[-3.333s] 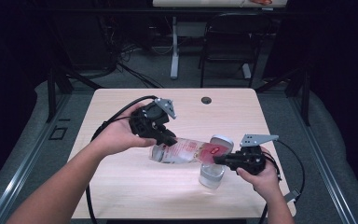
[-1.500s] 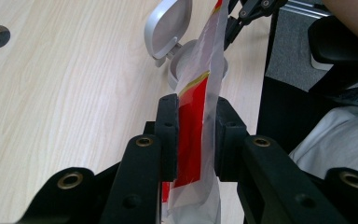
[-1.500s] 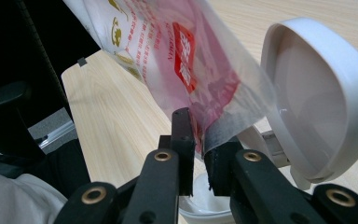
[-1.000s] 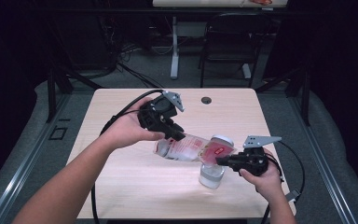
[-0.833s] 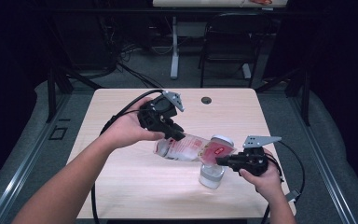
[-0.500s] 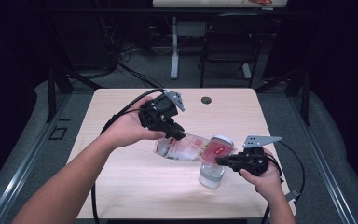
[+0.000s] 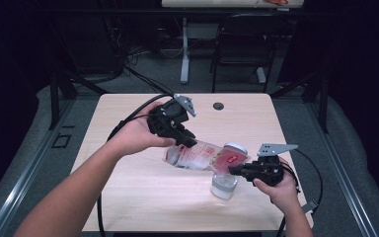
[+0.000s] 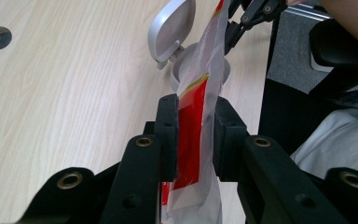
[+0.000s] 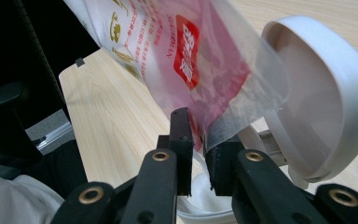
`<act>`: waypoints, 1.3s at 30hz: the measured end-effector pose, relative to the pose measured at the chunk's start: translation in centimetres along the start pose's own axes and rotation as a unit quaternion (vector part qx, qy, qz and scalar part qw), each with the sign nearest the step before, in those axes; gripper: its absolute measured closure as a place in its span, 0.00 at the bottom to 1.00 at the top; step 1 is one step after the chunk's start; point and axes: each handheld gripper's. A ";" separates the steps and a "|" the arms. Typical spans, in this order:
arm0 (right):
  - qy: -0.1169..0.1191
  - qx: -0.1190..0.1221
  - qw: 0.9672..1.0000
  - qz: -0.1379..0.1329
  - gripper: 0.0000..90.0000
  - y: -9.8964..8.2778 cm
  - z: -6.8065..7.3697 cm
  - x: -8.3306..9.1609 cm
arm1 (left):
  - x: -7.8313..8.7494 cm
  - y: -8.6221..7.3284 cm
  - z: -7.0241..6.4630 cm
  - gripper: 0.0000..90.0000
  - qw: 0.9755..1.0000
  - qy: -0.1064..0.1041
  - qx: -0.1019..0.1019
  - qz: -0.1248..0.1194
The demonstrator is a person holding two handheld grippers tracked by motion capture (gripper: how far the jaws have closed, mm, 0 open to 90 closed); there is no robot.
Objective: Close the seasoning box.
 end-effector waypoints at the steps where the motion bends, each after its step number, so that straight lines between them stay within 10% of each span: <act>1: 0.000 0.000 1.000 0.001 0.91 0.0 0.0 0.0 | 0.0 0.0 0.0 0.84 1.000 0.000 0.000 0.000; 39: -0.005 0.002 1.000 0.003 0.91 0.0 0.0 0.0 | -0.1 0.3 0.1 0.84 1.000 0.002 0.002 -0.001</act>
Point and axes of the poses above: each handheld gripper's, and its own axes: x roughly backward along the jaws, y roughly out of its top, z roughly to its left, and after that the axes turned 2 degrees about y, right-handed
